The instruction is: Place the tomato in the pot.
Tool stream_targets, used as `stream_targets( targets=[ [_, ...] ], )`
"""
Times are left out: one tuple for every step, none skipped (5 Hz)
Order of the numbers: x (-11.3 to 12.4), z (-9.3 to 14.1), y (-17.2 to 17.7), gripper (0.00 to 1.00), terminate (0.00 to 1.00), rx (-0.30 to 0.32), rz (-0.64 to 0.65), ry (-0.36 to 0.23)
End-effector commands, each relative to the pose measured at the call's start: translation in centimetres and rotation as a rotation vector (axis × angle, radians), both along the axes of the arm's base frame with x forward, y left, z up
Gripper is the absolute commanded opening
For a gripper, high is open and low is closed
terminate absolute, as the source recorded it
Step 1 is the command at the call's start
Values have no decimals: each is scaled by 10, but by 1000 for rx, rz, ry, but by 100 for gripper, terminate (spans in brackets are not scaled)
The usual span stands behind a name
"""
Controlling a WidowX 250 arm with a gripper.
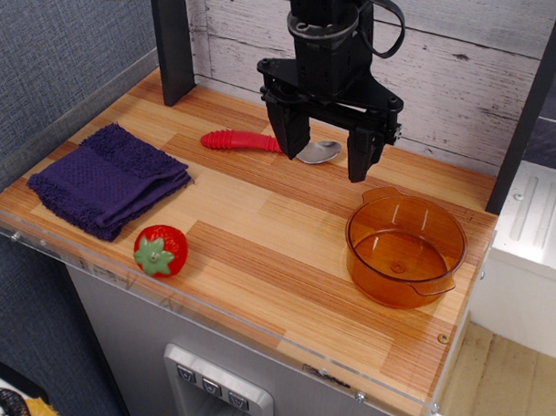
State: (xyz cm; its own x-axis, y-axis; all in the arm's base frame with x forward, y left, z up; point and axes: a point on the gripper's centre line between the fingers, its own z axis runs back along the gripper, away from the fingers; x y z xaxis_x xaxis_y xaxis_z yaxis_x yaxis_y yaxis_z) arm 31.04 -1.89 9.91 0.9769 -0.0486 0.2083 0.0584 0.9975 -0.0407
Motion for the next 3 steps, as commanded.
stream_targets(
  targets=[
    [0,0,0,100,0,0,0,0],
    [-10,-3,17,100,0,32,12,26],
    [-20,-3,33,100,0,67,11,75]
  ],
)
